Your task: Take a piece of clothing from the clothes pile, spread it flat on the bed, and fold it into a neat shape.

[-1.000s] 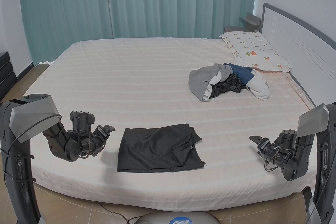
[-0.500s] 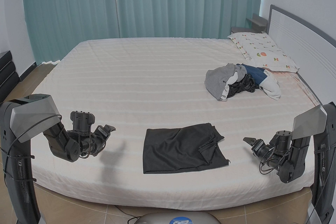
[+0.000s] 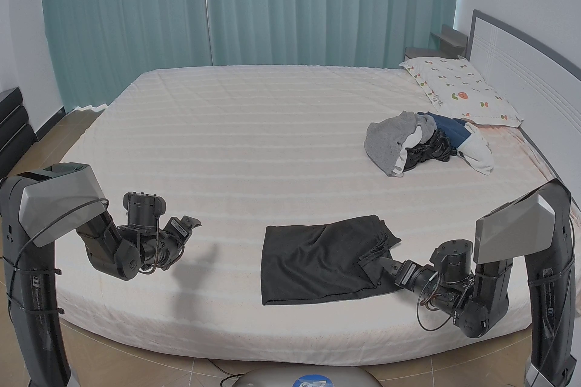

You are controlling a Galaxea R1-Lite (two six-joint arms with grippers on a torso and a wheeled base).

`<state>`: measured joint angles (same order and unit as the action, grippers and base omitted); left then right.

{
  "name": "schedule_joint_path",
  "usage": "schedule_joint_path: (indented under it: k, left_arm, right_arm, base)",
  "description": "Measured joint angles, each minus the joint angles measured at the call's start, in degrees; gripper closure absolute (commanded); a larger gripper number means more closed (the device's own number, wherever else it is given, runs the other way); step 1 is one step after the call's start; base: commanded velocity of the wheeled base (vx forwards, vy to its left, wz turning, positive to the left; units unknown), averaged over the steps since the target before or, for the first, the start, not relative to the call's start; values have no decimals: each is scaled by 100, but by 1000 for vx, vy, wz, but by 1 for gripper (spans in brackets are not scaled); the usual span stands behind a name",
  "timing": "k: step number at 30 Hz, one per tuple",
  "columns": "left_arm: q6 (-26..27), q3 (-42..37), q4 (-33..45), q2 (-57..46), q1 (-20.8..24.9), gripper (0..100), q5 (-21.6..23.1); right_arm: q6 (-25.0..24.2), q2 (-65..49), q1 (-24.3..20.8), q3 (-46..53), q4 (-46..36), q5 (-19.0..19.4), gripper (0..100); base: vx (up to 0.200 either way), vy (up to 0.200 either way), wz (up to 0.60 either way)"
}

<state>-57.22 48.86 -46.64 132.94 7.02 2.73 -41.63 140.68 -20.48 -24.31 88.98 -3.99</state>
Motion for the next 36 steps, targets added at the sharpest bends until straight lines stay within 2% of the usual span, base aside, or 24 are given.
schedule_joint_path:
  k: [8,15,19,23,31,36]
  left_arm:
    - [22,-29,-10,22,28,0,-30]
    - [29,-30,-10,35,33,0,-39]
    - [29,-30,-10,38,39,0,-41]
    - [32,-30,-10,39,37,0,-46]
    - [38,-29,-10,48,37,0,-46]
    - [40,-33,-10,52,41,0,-49]
  right_arm:
    - [806,-71,-385,-79,-84,-143,0]
    - [1128,-223,-578,-667,-1532,-222,0]
    - [1196,-245,-650,-1425,-2352,-477,0]
    - [1262,-176,-702,-1918,-2822,-705,0]
    - [1604,-105,-675,-2144,-3277,-1065,0]
    - [1763,-123,-595,-2221,-3693,-1503,0]
  base:
    - [0,0,0]
    - [0,0,0]
    - [0,0,0]
    - [0,0,0]
    - [0,0,0]
    - [0,0,0]
